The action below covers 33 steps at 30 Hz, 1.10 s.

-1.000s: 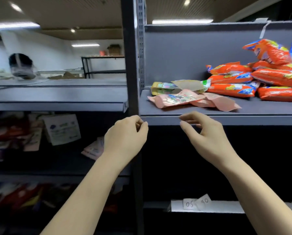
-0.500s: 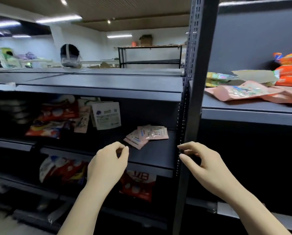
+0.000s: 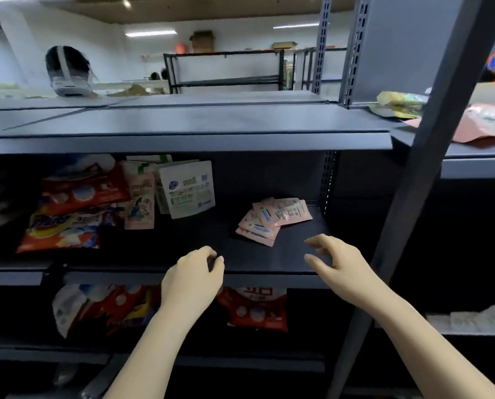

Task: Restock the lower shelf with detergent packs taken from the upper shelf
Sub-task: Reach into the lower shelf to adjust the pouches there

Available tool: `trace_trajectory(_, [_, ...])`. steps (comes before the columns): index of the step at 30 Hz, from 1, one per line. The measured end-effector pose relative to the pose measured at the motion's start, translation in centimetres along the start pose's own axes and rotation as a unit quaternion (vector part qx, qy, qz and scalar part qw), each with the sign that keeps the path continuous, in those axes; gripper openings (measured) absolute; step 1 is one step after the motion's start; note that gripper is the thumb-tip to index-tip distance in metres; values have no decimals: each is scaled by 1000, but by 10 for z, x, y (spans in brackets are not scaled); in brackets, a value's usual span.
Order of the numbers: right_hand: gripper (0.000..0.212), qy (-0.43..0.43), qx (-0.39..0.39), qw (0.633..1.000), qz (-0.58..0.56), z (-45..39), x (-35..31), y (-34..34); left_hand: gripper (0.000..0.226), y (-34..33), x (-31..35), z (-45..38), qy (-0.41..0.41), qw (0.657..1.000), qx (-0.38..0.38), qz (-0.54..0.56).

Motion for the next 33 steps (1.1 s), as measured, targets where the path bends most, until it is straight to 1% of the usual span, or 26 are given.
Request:
trace_trajectory(5, [29,-56,24,998,26,-23,2,-19,32,-18,-10,-40,-62,996,-54,-27])
trace_trajectory(8, [30,-86,26,995,49,-40,10,-29,35,-34,-10,-66,-79,993,-81,-30])
trace_trajectory(12, [34,-121,2,990,73,-67,24,-42,35,-58,-7,-96,-94,991,-89,-29])
trace_trajectory(15, [36,-150,-18,985,79,-89,36,-51,37,-85,-4,-118,-91,986,-127,-57])
trace_trajectory(18, [38,-134,-17,986,98,-109,45,-61,39,-108,0,-139,-98,985,-133,-45])
trace_trajectory(21, [42,-99,-24,983,150,-130,54,-71,39,-123,10,-157,-150,983,-104,-30])
trace_trajectory(24, [49,-85,-25,971,224,-152,66,-81,39,-140,21,-174,-188,976,-74,-79])
trace_trajectory(26, [54,-73,-17,967,243,-166,71,-87,42,-153,25,-181,-199,971,-70,-111])
trace_trajectory(28, [63,-54,-21,973,224,-179,75,-93,51,-168,25,-186,-203,968,-83,-122])
trace_trajectory(30, [78,-37,-46,978,202,-191,82,-103,63,-182,25,-191,-213,963,-109,-125])
trace_trajectory(31, [85,-33,-64,977,203,-196,86,-108,66,-188,25,-193,-219,960,-124,-124])
trace_trajectory(33, [90,-48,-89,974,201,-205,98,-120,67,-195,26,-198,-223,959,-143,-101])
Point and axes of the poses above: each hand's wrist, its own z-axis away from the middle knuckle, its own y-axis out of the back of the hand, x = y × z, the point moved 9 cm from there along -z, towards the middle knuckle, and after that the axes turned 5 degrees about -y, right-handed, at the moved point
